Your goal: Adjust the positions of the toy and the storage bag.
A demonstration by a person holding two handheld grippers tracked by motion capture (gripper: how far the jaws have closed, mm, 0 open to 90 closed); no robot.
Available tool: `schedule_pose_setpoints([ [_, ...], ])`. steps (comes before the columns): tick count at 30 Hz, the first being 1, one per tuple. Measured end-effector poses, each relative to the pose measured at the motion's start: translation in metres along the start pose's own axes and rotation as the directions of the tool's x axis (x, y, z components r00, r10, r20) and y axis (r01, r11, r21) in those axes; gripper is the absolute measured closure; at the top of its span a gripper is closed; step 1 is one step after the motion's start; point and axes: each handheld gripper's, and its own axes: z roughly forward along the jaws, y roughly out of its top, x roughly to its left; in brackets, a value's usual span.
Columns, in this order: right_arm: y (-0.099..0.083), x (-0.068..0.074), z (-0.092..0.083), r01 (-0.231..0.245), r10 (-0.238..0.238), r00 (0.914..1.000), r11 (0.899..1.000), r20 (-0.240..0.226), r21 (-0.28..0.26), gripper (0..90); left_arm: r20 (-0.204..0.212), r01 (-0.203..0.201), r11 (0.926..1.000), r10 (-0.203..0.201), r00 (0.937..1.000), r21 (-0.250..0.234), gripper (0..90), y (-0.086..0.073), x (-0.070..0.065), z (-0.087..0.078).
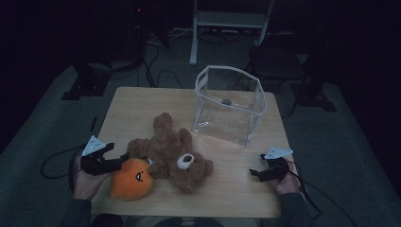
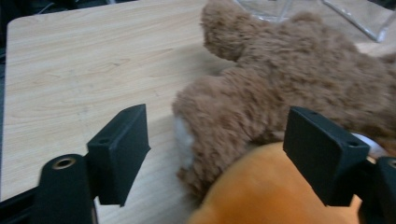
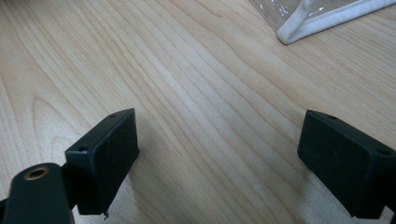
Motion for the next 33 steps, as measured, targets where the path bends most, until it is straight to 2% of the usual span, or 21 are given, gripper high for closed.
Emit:
schedule_pose_setpoints([
  [5,0.000,0.000,0.000,0.000,0.000,1.0000,1.000,0.000,0.000,11.6,0.021,-0.026,0.9996,0.026,0.9995,0.012,20.3,-0.001,-0.013,-0.006],
  [10,0.000,0.000,0.000,0.000,0.000,1.0000,1.000,0.001,0.000,11.6,0.048,-0.012,0.9997,0.010,0.9988,0.024,14.7,-0.003,-0.022,-0.010],
  [13,0.000,0.000,0.000,0.000,0.000,1.0000,1.000,0.000,0.000,11.6,0.080,-0.011,0.9994,0.008,0.9967,0.034,9.7,-0.004,-0.026,-0.011],
  [14,0.000,0.000,0.000,0.000,0.000,1.0000,1.000,0.001,0.000,11.6,0.108,-0.013,0.9992,0.009,0.9941,0.037,9.6,-0.005,-0.026,-0.010],
  [16,0.000,0.000,0.000,0.000,0.000,1.0000,1.000,0.001,0.000,11.6,0.111,-0.011,0.9987,0.006,0.9938,0.050,9.6,-0.007,-0.026,-0.008],
  [21,0.000,0.000,0.000,-0.001,0.001,1.0000,1.000,0.001,0.000,11.6,0.120,-0.014,0.9919,-0.001,0.9927,0.126,9.6,-0.017,-0.028,0.006],
  [24,0.000,0.000,0.000,0.000,0.000,1.0000,1.000,0.001,0.000,11.6,0.125,-0.015,0.9915,-0.001,0.9922,0.129,10.2,-0.022,-0.028,0.015],
  [27,0.000,0.000,0.000,0.000,0.000,1.0000,1.000,0.001,0.000,11.6,0.138,-0.013,0.9899,-0.006,0.9905,0.141,18.9,-0.020,-0.028,0.018],
  [33,0.000,0.000,0.000,0.000,0.000,1.0000,1.000,0.001,0.000,11.6,0.126,-0.035,0.9899,0.018,0.9918,0.138,50.8,-0.018,-0.029,0.014],
])
